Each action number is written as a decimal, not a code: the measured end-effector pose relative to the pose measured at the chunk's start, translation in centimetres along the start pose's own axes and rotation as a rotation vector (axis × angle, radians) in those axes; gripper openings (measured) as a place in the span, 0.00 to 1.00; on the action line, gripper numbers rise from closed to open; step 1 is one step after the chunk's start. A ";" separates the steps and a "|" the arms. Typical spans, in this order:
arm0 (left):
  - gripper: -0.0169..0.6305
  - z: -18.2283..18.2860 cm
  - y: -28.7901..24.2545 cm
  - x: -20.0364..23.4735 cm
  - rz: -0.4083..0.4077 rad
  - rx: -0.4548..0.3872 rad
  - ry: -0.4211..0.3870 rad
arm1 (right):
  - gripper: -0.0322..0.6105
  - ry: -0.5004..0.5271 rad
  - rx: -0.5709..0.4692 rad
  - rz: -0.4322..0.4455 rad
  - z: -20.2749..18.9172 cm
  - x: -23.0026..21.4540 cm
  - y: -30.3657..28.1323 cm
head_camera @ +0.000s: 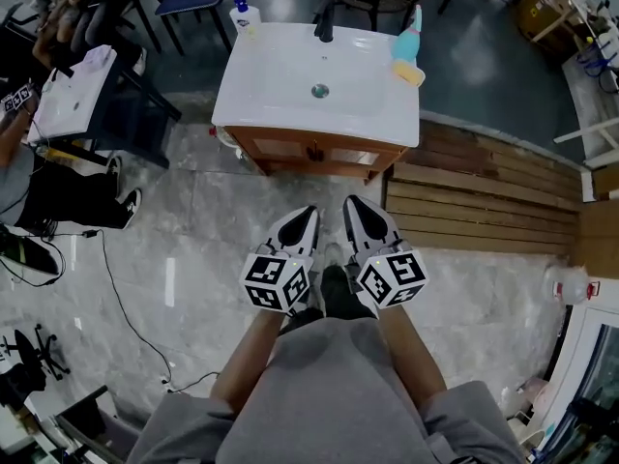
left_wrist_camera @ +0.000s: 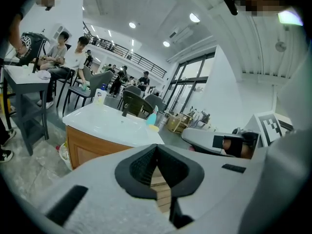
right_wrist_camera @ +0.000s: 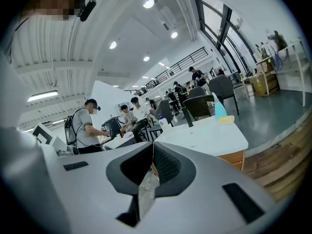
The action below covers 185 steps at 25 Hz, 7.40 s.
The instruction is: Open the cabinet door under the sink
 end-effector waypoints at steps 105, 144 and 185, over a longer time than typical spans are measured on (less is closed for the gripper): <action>0.20 -25.9 -31.2 28.3 0.175 0.100 0.142 | 0.07 -0.073 0.232 -0.056 -26.2 -20.9 -22.3; 0.15 -27.5 -25.8 27.5 0.092 0.162 0.002 | 0.07 -0.127 0.361 0.038 -29.7 -20.4 -19.6; 0.15 -29.1 -9.6 34.0 -0.295 0.338 -0.286 | 0.07 -0.175 0.378 -0.108 -38.7 -5.8 -18.1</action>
Point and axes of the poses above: the fingertips, and each gripper's own axes: y backward along the fingers, x to its left, z out of its top, the point moved 8 cm from there along y, backward along the fingers, and after that the axes turned 2 degrees about -x, right-handed, at the moved point
